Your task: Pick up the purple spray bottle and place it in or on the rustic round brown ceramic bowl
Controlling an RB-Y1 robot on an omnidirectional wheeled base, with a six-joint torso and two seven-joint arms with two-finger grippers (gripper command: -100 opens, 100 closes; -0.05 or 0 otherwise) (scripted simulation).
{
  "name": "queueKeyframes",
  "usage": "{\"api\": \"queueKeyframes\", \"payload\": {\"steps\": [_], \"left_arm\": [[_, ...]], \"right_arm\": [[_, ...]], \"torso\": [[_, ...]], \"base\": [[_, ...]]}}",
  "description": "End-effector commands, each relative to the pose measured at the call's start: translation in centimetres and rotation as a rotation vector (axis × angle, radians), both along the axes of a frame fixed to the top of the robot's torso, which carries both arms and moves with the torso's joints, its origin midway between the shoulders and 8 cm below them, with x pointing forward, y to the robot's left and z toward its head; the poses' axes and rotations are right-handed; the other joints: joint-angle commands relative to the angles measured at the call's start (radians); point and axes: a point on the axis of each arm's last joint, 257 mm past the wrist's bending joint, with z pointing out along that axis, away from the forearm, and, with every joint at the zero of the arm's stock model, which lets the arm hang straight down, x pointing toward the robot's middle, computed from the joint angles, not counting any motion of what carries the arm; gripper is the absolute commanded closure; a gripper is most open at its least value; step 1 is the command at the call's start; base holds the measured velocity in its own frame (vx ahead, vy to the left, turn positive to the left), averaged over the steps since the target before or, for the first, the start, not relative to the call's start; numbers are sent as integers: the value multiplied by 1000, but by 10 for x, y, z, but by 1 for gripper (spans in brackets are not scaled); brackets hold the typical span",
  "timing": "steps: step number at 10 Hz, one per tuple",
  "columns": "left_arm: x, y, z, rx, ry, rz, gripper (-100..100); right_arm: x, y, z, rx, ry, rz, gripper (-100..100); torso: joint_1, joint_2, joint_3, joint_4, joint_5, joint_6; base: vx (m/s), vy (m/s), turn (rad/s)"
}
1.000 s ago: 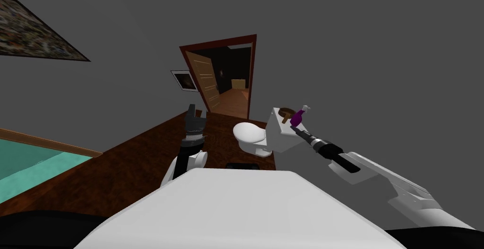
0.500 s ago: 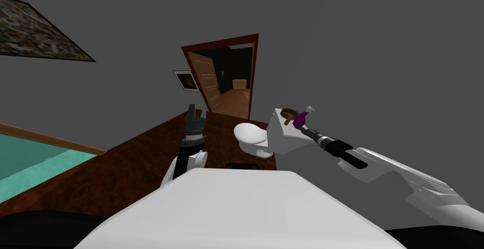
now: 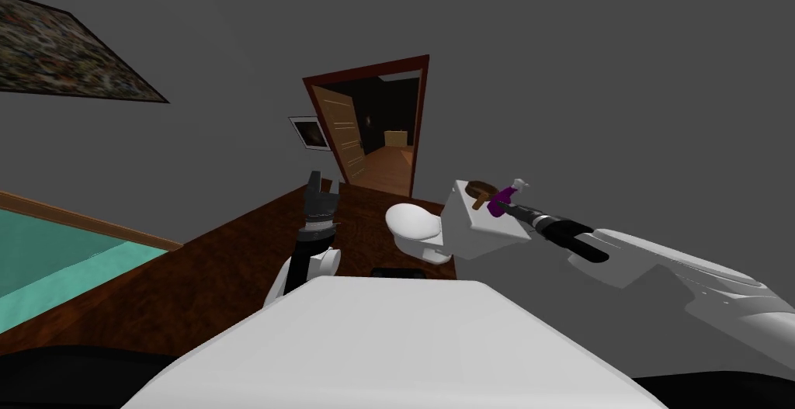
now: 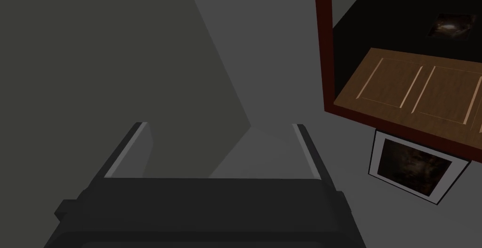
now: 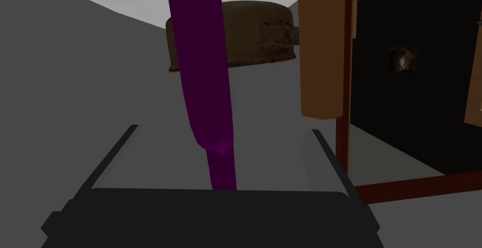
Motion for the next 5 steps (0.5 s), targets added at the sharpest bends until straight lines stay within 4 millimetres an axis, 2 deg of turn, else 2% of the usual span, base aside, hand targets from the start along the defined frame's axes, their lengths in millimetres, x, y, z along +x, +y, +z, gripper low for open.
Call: {"api": "queueKeyframes", "payload": {"steps": [1,4,5], "left_arm": [[0,0,0,0,0,0,0],[0,0,0,0,0,0,0],[0,0,0,0,0,0,0]], "right_arm": [[4,-15,10,-51,6,-21,-100],[10,-34,30,-131,11,-47,-100],[9,-27,26,-112,11,-40,-100]], "torso": [[0,0,0,0,0,0],[0,1,1,0,0,0],[0,0,0,0,0,0]], "base": [[50,5,40],[49,7,34],[29,3,10]]}}
